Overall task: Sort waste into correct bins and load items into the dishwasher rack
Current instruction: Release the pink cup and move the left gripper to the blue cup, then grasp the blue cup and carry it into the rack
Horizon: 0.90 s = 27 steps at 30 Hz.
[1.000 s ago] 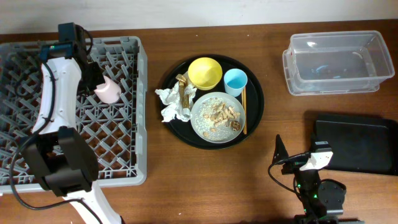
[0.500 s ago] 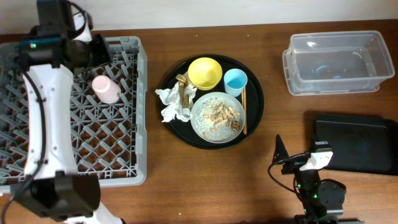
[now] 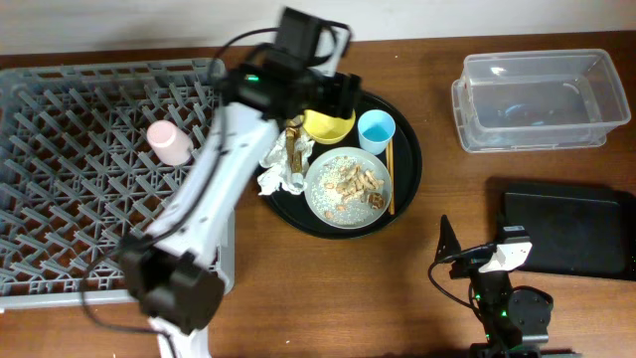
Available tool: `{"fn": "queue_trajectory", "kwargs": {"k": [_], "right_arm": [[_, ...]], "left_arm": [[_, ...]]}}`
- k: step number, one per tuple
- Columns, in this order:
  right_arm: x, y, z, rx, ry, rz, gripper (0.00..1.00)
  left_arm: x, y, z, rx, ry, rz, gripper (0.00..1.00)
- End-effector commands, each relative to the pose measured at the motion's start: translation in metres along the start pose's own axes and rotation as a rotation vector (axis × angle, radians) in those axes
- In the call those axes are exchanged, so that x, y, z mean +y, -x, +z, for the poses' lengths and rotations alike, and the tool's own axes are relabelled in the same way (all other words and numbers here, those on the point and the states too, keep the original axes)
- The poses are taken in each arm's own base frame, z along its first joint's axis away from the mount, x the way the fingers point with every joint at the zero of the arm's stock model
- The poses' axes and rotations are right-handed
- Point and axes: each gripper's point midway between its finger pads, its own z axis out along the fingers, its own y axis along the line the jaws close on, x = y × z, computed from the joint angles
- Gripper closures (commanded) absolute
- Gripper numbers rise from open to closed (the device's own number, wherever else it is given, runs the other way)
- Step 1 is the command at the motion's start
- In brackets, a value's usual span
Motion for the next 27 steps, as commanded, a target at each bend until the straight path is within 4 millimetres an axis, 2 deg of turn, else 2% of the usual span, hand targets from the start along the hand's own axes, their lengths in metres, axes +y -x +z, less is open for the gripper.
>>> {"fn": "queue_trajectory", "kwargs": {"k": [1, 6, 11, 19, 27], "right_arm": [[-0.003, -0.002, 0.000, 0.001, -0.013, 0.004, 0.02], [-0.003, -0.002, 0.000, 0.001, -0.013, 0.004, 0.02], [-0.003, -0.002, 0.000, 0.001, -0.013, 0.004, 0.02], [-0.003, -0.002, 0.000, 0.001, -0.013, 0.004, 0.01], [-0.003, -0.002, 0.000, 0.001, -0.013, 0.004, 0.02]], "left_arm": [[-0.020, -0.020, 0.059, 0.055, 0.012, 0.311, 0.20], [-0.055, -0.050, 0.108, 0.115, -0.025, 0.426, 0.20], [-0.072, -0.066, 0.132, 0.139, 0.013, 0.520, 0.26], [-0.068, -0.100, 0.162, 0.227, 0.011, 0.525, 0.29], [-0.067, -0.103, 0.162, 0.239, 0.011, 0.525, 0.61]]}}
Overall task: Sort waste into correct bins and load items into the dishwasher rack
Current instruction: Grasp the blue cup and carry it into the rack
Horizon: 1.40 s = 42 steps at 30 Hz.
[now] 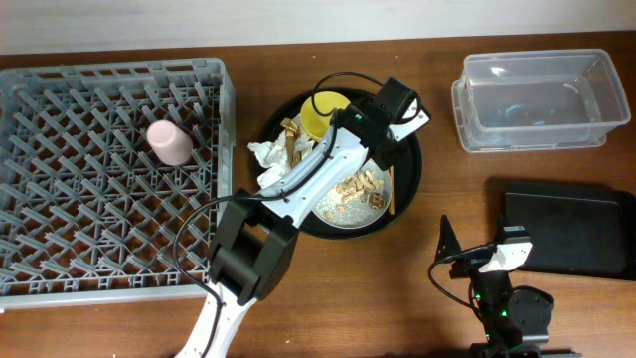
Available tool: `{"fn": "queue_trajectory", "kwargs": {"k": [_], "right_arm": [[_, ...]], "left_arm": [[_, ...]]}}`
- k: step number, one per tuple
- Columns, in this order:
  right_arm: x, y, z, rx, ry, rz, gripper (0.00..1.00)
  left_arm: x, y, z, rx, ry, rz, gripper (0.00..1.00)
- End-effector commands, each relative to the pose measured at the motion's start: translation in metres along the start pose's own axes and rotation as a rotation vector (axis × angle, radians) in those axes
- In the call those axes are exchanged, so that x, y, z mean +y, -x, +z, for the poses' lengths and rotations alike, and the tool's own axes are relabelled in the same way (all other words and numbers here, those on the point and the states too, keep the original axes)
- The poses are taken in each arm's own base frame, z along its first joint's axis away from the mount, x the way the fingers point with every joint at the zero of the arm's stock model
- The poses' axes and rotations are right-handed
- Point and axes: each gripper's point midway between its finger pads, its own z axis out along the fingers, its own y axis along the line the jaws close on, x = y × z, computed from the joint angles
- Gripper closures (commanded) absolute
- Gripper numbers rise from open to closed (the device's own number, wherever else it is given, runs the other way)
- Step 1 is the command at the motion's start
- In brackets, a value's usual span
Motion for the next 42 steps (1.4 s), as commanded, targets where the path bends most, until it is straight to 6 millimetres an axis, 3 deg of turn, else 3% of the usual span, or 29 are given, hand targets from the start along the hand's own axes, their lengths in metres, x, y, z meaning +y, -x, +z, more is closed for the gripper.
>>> {"fn": "queue_trajectory", "kwargs": {"k": [1, 5, 9, 12, 16, 19, 20, 21, 23, 26, 28, 32, 38, 42], "right_arm": [[-0.003, -0.002, 0.000, 0.001, -0.013, 0.004, 0.02], [-0.003, -0.002, 0.000, 0.001, -0.013, 0.004, 0.02], [-0.003, -0.002, 0.000, 0.001, -0.013, 0.004, 0.02], [-0.003, -0.002, 0.000, 0.001, -0.013, 0.004, 0.02], [-0.003, -0.002, 0.000, 0.001, -0.013, 0.004, 0.02], [-0.003, -0.002, 0.000, 0.001, -0.013, 0.004, 0.02], [-0.003, -0.002, 0.000, 0.001, -0.013, 0.004, 0.02], [-0.003, -0.002, 0.000, 0.001, -0.013, 0.004, 0.02], [-0.003, -0.002, 0.000, 0.001, -0.013, 0.004, 0.02], [-0.003, -0.002, 0.000, 0.001, -0.013, 0.004, 0.02], [-0.003, -0.002, 0.000, 0.001, -0.013, 0.004, 0.02], [-0.003, -0.002, 0.000, 0.001, -0.013, 0.004, 0.02], [-0.003, -0.002, 0.000, 0.001, -0.013, 0.004, 0.02], [-0.003, -0.002, 0.000, 0.001, -0.013, 0.004, 0.02]], "left_arm": [[0.001, -0.006, 0.003, 0.021, 0.002, 0.007, 0.66], [0.001, -0.005, 0.003, 0.020, 0.002, 0.007, 0.89], [0.003, -0.002, 0.000, 0.011, 0.006, 0.002, 0.99], [0.009, 0.011, -0.011, -0.024, 0.028, -0.037, 0.99], [0.022, 0.044, -0.057, -0.126, 0.068, -0.080, 0.99], [0.036, 0.067, -0.110, -0.229, 0.084, -0.226, 0.99], [0.041, 0.069, -0.123, -0.247, 0.088, -0.258, 1.00], [0.050, 0.068, -0.149, -0.264, 0.094, -0.323, 1.00], [0.066, 0.049, -0.187, -0.243, 0.107, -0.435, 1.00], [0.092, -0.007, -0.238, -0.146, 0.053, -0.692, 1.00], [0.102, -0.040, -0.255, -0.086, -0.045, -0.792, 0.99], [0.116, -0.096, -0.275, 0.010, -0.287, -1.043, 1.00], [0.137, -0.130, -0.287, -0.126, -0.620, -1.148, 1.00], [0.161, -0.168, -0.278, -0.172, -0.655, -1.282, 1.00]]}}
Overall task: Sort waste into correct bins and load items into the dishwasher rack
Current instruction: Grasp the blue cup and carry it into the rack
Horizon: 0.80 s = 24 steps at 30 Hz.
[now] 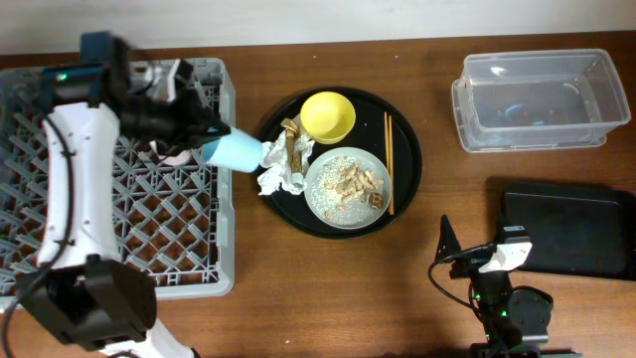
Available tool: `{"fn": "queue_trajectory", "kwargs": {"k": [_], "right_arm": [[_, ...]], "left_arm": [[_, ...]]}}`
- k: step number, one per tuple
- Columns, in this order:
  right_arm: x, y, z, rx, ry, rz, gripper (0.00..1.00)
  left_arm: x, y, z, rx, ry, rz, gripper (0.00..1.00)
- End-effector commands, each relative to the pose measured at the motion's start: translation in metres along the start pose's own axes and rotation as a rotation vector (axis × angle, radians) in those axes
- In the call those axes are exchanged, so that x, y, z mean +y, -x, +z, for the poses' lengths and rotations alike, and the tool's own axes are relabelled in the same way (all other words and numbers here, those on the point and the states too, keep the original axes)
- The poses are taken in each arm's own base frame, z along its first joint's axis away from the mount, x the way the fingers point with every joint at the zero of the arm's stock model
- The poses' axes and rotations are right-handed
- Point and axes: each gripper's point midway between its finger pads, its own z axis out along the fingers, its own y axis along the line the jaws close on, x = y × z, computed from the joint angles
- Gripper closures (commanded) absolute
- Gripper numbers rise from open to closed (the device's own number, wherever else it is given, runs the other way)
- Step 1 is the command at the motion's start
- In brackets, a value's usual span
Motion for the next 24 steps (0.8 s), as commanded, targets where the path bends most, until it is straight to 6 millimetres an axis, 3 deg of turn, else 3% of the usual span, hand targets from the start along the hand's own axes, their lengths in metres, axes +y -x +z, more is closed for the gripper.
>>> {"fn": "queue_trajectory", "kwargs": {"k": [1, 5, 14, 24], "right_arm": [[-0.003, -0.002, 0.000, 0.001, -0.013, 0.004, 0.02], [-0.003, -0.002, 0.000, 0.001, -0.013, 0.004, 0.01], [-0.003, -0.002, 0.000, 0.001, -0.013, 0.004, 0.02], [-0.003, -0.002, 0.000, 0.001, -0.013, 0.004, 0.02]], "left_arm": [[0.019, 0.006, -0.012, -0.031, -0.166, -0.050, 0.99], [0.055, 0.009, -0.028, -0.110, -0.310, -0.080, 0.99], [0.138, 0.000, -0.040, -0.225, -0.335, -0.257, 0.99], [0.170, -0.009, -0.032, -0.261, -0.389, -0.330, 0.99]]}}
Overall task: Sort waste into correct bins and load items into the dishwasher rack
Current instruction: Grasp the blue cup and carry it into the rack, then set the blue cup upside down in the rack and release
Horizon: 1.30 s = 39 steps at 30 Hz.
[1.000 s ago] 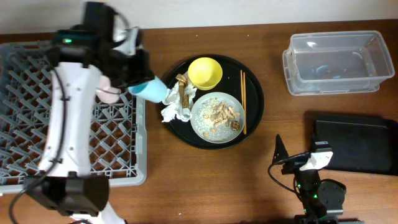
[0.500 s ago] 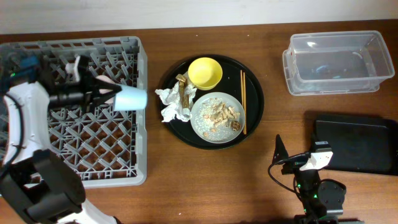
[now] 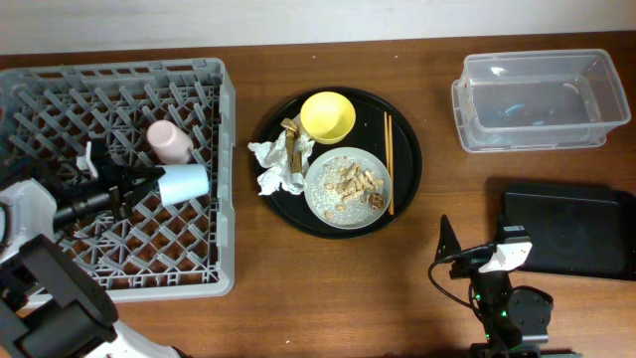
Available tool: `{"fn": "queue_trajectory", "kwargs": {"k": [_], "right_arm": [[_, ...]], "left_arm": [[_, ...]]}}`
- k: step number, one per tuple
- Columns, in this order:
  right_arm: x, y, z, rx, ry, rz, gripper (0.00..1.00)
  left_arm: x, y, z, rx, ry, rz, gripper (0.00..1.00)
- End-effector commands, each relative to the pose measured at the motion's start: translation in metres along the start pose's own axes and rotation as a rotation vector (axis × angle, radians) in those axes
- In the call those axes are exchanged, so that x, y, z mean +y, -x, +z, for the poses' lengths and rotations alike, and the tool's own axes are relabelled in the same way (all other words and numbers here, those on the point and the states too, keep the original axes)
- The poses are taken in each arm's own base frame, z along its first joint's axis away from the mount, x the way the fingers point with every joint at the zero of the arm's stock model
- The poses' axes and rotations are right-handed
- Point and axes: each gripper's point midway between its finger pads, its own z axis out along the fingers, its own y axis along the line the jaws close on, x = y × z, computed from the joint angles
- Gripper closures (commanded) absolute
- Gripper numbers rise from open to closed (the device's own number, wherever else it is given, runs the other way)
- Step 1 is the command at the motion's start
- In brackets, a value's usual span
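Observation:
A light blue cup (image 3: 186, 184) lies on its side in the grey dishwasher rack (image 3: 60, 109), just below a pink cup (image 3: 169, 142). My left gripper (image 3: 157, 182) reaches in from the left and is shut on the blue cup's rim end. On the round black tray (image 3: 409, 164) are a yellow bowl (image 3: 328, 116), a plate of food scraps (image 3: 348, 187), chopsticks (image 3: 389, 164), crumpled tissue (image 3: 273, 171) and brown scraps (image 3: 295, 144). My right gripper (image 3: 445, 239) rests near the table's front right, fingers together, holding nothing.
A clear plastic bin (image 3: 537, 99) stands at the back right. A black bin (image 3: 566, 231) sits in front of it, beside the right arm. The rack fills the table's left side, with the tray right next to it.
My left gripper has moved with the blue cup from the rack's right edge near the tray to farther left and lower in the rack. The cup now lies among the pegs below the pink cup.
My left arm was over the tray's back beside the blue cup standing there. Then its gripper was at the cup on the tray. Later the cup was off the tray, held at the rack's right edge. Now it lies in the rack. The right arm never moved.

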Motion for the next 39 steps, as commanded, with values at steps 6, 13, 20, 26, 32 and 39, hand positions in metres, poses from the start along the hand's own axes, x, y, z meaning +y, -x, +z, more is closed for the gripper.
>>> {"fn": "queue_trajectory", "kwargs": {"k": [6, 13, 20, 26, 32, 39], "right_arm": [[-0.003, -0.002, 0.000, 0.001, -0.013, 0.003, 0.02], [-0.003, -0.002, 0.000, 0.001, -0.013, 0.003, 0.02], [-0.003, -0.002, 0.000, 0.001, -0.013, 0.003, 0.02], [-0.003, -0.002, 0.000, 0.001, -0.013, 0.003, 0.02], [-0.003, -0.002, 0.000, 0.001, -0.013, 0.003, 0.02], [-0.003, -0.002, 0.000, 0.001, -0.013, 0.003, 0.02]], "left_arm": [[0.009, -0.004, 0.005, 0.012, -0.075, -0.074, 1.00], [0.031, -0.008, 0.006, 0.026, 0.044, -0.088, 1.00], [0.084, -0.015, -0.005, 0.032, 0.369, -0.207, 0.96], [0.107, -0.013, -0.025, 0.013, 0.581, -0.263, 0.89], [0.098, -0.004, -0.069, -0.013, 0.844, -0.284, 0.88], [0.048, 0.010, -0.101, -0.064, 0.925, -0.239, 0.88]]}}
